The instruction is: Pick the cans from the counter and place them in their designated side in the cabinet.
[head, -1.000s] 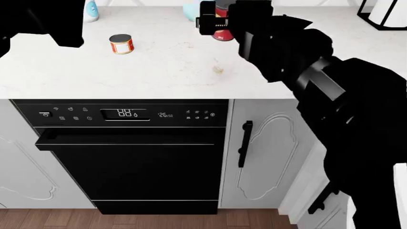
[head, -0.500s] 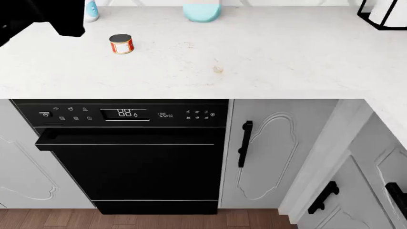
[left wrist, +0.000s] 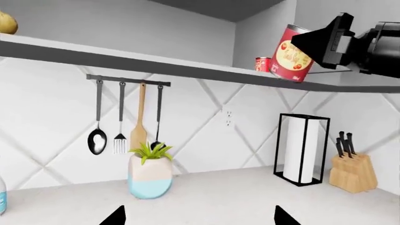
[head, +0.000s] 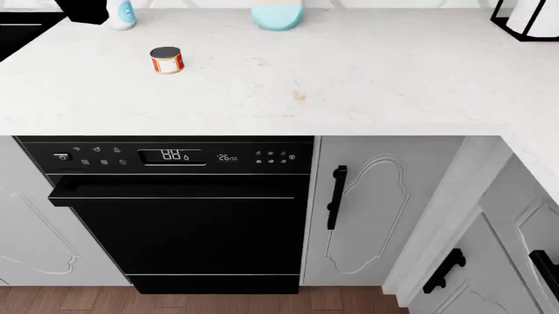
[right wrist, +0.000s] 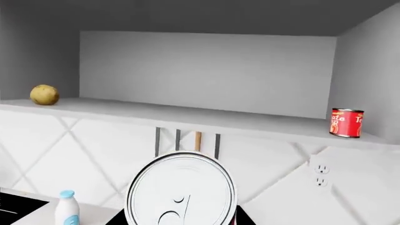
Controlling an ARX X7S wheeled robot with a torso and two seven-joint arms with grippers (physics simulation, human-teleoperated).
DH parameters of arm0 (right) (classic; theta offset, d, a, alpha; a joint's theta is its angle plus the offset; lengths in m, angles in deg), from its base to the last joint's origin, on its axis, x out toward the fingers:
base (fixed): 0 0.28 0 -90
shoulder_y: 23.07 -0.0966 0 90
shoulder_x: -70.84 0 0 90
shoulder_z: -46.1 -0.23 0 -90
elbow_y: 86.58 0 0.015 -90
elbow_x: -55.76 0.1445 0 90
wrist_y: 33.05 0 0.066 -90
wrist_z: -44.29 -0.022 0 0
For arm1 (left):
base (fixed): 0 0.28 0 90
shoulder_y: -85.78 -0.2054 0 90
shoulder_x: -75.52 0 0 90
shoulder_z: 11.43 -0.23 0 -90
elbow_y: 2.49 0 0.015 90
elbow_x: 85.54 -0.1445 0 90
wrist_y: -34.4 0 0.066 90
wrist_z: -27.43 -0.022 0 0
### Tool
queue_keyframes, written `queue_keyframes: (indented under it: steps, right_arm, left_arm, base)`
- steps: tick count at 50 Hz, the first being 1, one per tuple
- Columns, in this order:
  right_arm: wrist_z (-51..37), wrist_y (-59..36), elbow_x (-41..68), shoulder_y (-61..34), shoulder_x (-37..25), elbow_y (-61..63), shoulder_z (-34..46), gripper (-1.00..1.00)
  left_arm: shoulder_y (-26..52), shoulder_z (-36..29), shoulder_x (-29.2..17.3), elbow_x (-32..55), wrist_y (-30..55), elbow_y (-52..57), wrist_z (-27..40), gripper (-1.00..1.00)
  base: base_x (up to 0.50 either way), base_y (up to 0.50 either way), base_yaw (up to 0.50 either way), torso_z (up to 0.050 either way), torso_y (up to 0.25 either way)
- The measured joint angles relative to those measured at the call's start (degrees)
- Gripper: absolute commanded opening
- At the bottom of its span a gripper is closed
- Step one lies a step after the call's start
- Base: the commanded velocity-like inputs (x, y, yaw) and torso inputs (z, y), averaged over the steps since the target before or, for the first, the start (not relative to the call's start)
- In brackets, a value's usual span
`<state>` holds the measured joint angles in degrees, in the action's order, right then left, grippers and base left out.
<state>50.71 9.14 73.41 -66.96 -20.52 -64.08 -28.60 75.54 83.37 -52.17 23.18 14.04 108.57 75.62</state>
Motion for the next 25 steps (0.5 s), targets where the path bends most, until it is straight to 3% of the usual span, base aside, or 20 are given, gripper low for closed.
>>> queue_keyframes:
  steps: [10, 25]
  right_arm:
    - [1.6, -2.4, -10.7, -0.4, 0.2, 0.7, -8.7, -1.00]
    - [2.3, -3.5, -15.7, -0.5, 0.4, 1.1, -12.8, -1.00]
  left_arm:
    - [2.0, -0.7, -0.9, 2.1, -0.6, 0.4, 1.5, 1.00]
    - [3.8, -1.7, -1.7, 3.5, -1.3, 0.6, 2.4, 1.00]
  base:
    - [0.00, 0.00, 0.00, 0.000, 0.001]
    - [0.00, 0.00, 0.00, 0.000, 0.001]
